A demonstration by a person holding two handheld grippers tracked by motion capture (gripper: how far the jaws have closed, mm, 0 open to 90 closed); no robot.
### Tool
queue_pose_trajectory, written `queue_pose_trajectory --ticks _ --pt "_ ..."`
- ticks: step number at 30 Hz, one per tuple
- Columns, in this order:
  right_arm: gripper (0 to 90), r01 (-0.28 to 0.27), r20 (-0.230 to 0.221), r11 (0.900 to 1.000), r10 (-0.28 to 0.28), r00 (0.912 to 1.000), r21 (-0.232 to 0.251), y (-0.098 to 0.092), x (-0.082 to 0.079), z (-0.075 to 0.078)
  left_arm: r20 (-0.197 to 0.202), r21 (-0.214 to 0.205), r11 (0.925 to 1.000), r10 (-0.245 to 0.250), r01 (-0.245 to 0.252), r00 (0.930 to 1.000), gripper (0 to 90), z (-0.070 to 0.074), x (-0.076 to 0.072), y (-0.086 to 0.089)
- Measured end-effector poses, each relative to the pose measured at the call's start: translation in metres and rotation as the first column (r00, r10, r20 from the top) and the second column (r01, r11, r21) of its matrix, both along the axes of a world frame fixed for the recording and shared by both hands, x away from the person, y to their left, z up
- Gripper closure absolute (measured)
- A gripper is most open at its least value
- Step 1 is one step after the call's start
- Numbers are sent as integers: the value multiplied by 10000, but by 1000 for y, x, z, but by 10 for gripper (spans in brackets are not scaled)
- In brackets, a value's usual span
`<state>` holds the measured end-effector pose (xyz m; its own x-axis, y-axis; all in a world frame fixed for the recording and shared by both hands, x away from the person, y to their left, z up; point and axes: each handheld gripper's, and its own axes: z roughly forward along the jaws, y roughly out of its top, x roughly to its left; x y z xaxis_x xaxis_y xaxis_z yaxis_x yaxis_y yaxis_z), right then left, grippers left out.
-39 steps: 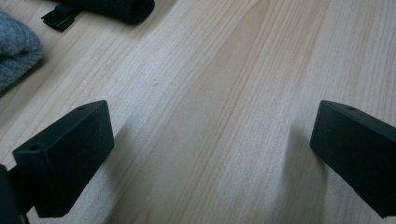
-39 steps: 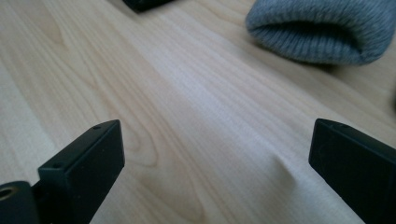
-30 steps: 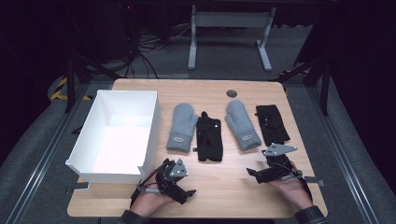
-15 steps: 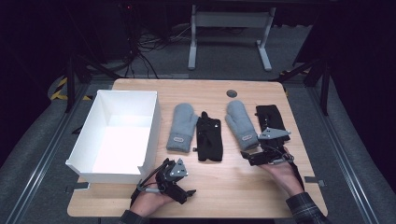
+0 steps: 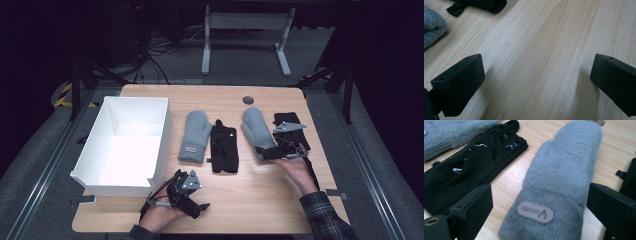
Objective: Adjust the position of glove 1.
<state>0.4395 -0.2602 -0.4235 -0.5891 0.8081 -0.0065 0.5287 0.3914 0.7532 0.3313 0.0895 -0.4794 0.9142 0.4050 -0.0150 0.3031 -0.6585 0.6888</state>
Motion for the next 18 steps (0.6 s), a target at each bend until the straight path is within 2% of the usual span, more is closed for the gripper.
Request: queue_pose_trajectory --ticks 9,12,18 --pt "98 346 -321 9993 -350 9989 -135 10 24 -9 -18 23 10000 -3 3 10000 0 0 0 0" --pt "126 561 -272 9984 -563 9980 -93 10 30 -10 -19 19 10000 1 -1 10000 0 0 0 0" --pt "175 822 -326 9959 -835 9960 -387 12 41 -16 -19 18 10000 17 -17 10000 0 0 0 0"
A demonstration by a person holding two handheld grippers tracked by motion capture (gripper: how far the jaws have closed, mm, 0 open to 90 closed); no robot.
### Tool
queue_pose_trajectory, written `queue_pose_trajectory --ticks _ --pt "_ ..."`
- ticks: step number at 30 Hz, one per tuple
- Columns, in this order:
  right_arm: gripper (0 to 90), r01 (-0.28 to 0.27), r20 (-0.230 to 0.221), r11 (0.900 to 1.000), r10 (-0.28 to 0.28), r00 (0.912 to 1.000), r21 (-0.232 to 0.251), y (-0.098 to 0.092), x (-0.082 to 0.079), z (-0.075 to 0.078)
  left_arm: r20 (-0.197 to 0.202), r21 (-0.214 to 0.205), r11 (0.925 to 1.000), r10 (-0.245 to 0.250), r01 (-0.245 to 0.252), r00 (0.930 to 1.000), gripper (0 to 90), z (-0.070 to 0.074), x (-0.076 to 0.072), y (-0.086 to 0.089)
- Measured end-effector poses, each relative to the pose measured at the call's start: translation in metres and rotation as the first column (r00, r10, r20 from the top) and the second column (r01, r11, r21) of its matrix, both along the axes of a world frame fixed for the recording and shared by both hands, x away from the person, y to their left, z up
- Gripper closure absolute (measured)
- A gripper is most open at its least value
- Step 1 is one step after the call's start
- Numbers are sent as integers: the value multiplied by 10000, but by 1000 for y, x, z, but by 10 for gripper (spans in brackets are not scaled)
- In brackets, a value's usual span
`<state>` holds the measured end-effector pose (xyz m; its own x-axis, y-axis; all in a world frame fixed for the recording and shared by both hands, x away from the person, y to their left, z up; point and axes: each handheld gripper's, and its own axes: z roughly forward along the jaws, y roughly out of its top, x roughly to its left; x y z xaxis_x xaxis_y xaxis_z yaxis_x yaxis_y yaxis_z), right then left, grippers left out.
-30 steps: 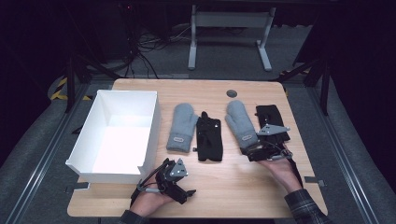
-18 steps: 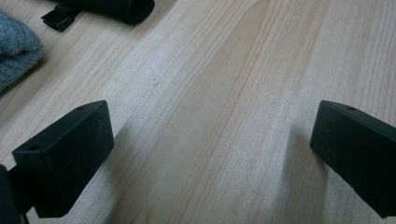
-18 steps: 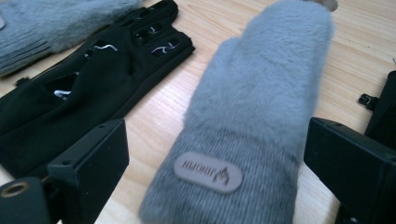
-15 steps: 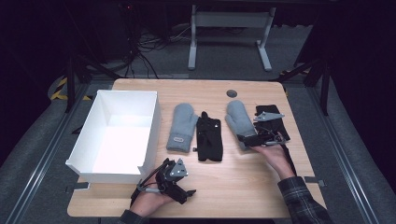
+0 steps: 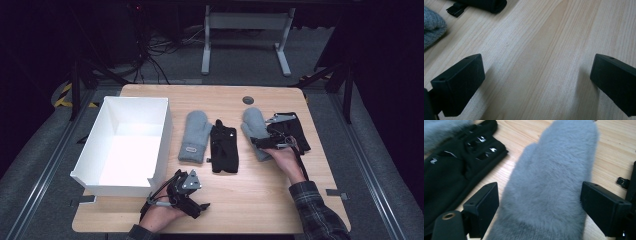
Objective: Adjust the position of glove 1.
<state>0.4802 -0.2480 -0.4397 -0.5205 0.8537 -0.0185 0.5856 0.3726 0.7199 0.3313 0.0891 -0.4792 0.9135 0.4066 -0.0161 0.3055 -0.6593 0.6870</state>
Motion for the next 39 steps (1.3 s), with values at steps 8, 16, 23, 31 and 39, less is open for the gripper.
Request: queue_pose_trajectory --ticks 8,16,23,31,39 --pt "332 -85 -380 9999 89 9992 118 -2 5 -9 -27 -28 10000 66 -66 10000 0 0 0 -1" --pt "659 -278 -140 9996 278 9995 -26 -7 -1 -6 -39 -18 9999 98 -98 9999 1 0 -1 -1" --pt "736 -416 -118 9988 419 9991 239 -13 -3 -3 -39 -20 9999 99 -99 9999 0 0 -1 -1" --pt "749 -634 -115 9970 639 9979 447 -19 -14 10 -39 -22 9999 99 -99 9999 1 0 -1 -1" --pt "749 -1210 84 9918 1207 9926 418 -13 -44 28 -29 -26 9999 115 -115 9999 1 0 -1 -1"
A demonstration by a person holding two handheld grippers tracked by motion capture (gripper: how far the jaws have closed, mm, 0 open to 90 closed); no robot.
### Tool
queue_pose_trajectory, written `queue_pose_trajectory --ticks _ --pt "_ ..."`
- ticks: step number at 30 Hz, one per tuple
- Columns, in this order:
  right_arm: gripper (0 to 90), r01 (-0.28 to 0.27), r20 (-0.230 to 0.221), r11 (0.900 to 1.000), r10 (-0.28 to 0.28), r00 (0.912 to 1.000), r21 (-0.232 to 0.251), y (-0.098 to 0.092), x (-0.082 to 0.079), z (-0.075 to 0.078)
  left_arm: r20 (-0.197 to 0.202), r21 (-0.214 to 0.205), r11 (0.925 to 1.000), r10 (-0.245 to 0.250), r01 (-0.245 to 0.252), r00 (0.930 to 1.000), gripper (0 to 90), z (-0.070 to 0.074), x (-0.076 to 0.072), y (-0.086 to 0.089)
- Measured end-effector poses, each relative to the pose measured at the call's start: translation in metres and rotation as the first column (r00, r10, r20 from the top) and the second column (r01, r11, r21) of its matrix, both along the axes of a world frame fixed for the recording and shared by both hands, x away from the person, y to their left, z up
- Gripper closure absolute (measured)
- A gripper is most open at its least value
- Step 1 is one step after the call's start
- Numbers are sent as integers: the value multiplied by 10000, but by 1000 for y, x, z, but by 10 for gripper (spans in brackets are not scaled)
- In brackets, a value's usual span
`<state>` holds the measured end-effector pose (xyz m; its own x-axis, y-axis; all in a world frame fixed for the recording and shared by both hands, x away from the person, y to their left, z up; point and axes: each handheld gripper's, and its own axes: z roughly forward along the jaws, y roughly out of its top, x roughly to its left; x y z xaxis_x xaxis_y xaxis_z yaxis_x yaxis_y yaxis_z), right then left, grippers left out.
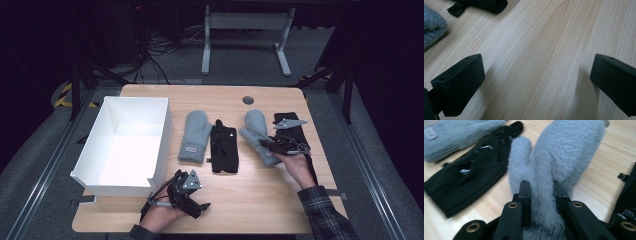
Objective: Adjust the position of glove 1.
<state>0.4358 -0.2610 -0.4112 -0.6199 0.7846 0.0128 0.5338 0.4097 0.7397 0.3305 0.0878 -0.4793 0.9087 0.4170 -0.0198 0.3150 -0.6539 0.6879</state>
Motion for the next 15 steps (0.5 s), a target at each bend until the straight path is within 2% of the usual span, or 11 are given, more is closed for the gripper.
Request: queue_pose_trajectory --ticks 7,15 --pt "749 -411 219 9991 410 9989 62 -1 -29 9 1 -1 10000 0 0 10000 1 0 0 0" --pt "749 -823 212 9966 821 9964 80 -6 -62 9 7 -15 10000 10 -10 10000 1 0 0 0"
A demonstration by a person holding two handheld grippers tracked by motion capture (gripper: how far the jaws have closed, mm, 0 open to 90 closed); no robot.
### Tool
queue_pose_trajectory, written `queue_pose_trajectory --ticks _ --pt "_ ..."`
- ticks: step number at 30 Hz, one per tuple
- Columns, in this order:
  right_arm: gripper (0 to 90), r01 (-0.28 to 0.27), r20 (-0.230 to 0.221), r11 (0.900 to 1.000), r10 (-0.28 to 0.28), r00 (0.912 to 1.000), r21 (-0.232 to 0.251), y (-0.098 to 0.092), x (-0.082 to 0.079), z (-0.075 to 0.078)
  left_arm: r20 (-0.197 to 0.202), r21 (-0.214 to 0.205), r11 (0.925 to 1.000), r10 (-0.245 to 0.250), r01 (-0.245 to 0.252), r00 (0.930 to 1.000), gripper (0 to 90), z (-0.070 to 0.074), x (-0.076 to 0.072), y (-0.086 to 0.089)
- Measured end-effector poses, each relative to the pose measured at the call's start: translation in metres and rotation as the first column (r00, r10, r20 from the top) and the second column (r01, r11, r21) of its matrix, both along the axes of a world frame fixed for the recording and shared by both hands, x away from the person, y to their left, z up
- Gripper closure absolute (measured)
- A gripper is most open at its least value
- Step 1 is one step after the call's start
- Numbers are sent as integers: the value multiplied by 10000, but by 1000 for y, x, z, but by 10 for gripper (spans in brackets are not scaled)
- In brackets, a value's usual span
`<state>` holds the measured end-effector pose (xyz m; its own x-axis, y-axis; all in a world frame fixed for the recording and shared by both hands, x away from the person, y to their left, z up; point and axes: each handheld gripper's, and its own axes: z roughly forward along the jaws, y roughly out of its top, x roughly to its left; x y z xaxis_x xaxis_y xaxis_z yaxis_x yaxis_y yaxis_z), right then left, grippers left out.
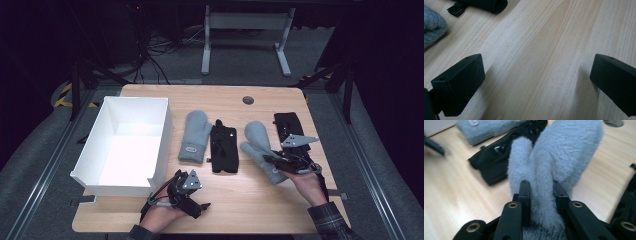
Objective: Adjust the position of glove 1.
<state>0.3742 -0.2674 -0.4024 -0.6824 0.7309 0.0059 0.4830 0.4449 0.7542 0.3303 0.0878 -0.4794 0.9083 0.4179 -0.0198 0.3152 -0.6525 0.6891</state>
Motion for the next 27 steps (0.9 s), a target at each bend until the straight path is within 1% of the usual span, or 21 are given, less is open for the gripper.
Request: queue_pose_trajectory --ticks 6,11,13,16,18,20,22,23,26,27 --pt "748 -360 -149 9993 359 9992 -69 -2 -28 -6 -5 11 10000 14 -14 10000 1 0 0 0" --pt "748 -622 -315 9980 618 9976 -92 0 -48 -11 2 13 10000 27 -27 10000 1 0 0 0" --pt "747 -731 -424 9973 727 9965 -90 1 -55 -15 11 8 10000 65 -65 10000 1 0 0 0" --pt "743 -851 -602 9961 835 9947 -246 4 -62 -20 24 9 10000 50 -50 10000 1 0 0 -1" --pt "733 -866 -779 9960 845 9934 -238 5 -63 -25 26 8 10000 77 -77 10000 1 0 0 -1" --pt "683 -920 -969 9953 887 9913 -300 6 -63 -30 32 11 10000 56 -56 10000 1 0 0 -1" --pt "587 -952 -1032 9947 907 9905 -389 9 -64 -33 31 17 10000 76 -76 10000 1 0 0 -1" --pt "528 -974 -931 9944 932 9913 -414 9 -64 -32 30 12 10000 72 -72 10000 1 0 0 -1" --pt "462 -955 -778 9950 931 9926 -277 5 -65 -28 28 10 10000 65 -65 10000 1 0 0 -1" --pt "459 -953 -751 9952 934 9928 -217 4 -66 -26 19 5 10000 54 -54 10000 1 0 0 -1"
